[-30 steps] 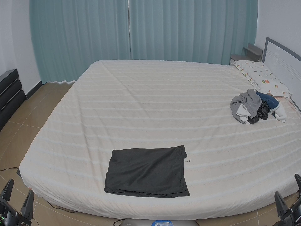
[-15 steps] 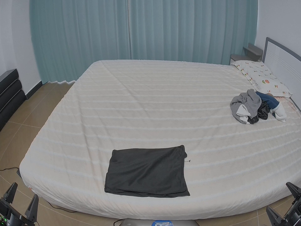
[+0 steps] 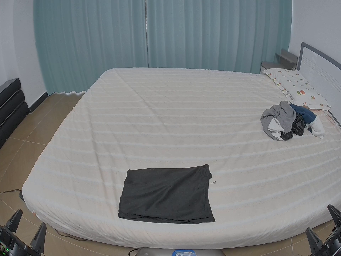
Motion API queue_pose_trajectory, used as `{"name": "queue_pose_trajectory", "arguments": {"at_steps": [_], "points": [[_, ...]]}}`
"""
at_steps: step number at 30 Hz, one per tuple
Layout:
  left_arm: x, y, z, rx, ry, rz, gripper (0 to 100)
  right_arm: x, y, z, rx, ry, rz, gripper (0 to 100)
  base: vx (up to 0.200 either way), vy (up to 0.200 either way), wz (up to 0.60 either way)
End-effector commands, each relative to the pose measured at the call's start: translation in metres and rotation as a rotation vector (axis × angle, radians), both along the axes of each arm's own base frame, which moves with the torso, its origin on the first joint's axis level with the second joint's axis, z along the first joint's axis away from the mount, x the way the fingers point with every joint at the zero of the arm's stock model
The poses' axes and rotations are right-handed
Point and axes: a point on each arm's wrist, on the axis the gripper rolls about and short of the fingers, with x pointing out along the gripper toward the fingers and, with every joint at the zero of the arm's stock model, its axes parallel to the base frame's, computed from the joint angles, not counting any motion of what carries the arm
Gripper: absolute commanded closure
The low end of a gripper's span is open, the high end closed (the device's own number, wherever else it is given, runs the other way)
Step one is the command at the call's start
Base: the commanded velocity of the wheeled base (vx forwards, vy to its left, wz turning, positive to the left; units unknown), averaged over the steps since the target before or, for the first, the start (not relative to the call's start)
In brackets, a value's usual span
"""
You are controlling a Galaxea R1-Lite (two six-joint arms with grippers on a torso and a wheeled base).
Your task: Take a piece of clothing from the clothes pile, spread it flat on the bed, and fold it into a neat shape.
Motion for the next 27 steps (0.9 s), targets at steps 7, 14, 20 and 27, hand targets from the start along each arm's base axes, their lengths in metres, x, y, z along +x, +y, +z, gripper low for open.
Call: {"name": "queue_pose_trajectory", "arguments": {"at_steps": [7, 14, 20, 27], "points": [[0.0019, -0.0002, -0.0045, 0.002, 0.031, 0.005, 0, -0.0005, -0.0027, -0.0002, 0.042, -0.007, -0.123, 0, 0.000, 0.000, 0.00], [0.0003, -0.0014, -0.0049, 0.010, 0.015, 0.083, 0, 0.0004, -0.0028, -0.0014, -0.059, -0.040, -0.129, 0, 0.000, 0.000, 0.00], [-0.0070, -0.0029, -0.0091, 0.037, -0.054, 0.093, 0, 0.0004, -0.0030, -0.0014, -0.018, -0.032, -0.134, 0, 0.000, 0.000, 0.00], [-0.0070, -0.0029, -0.0091, 0.050, -0.055, 0.087, 0, 0.0013, -0.0043, -0.0036, -0.053, -0.026, -0.194, 0, 0.000, 0.000, 0.00]]}}
